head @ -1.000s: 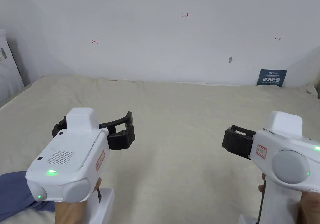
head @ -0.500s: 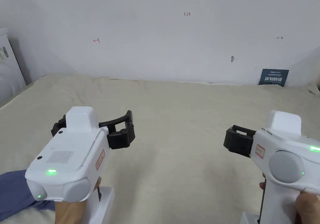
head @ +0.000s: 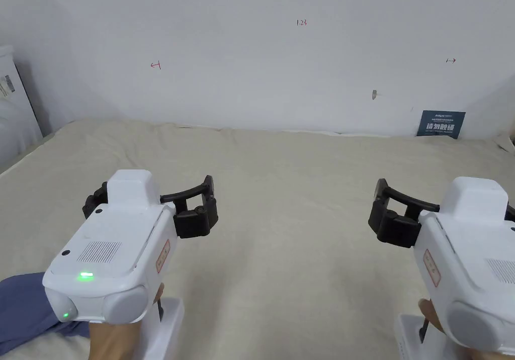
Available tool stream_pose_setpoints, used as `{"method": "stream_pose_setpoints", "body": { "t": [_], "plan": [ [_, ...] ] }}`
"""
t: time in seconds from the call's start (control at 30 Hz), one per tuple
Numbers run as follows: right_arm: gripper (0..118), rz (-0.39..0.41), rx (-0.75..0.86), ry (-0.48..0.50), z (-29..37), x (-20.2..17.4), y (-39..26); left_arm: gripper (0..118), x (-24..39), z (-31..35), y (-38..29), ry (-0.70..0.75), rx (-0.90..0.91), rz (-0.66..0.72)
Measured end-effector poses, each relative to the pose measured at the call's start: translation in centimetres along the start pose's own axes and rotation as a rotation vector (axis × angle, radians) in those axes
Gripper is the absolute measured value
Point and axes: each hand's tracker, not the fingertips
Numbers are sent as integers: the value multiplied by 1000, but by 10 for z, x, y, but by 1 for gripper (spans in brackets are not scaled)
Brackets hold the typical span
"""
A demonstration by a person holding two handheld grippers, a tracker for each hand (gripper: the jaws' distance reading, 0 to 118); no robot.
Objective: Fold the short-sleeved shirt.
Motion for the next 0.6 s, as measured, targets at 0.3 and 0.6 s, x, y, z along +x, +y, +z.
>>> {"method": "stream_pose_setpoints", "body": {
  "t": [0.3,0.6],
  "plan": [
    [118,49,16,0,2,-4,0,118,4,1,0,2,2,-4],
    [118,41,4,12,0,-5,-3,118,9,2,2,0,-1,-5]
  ]
}}
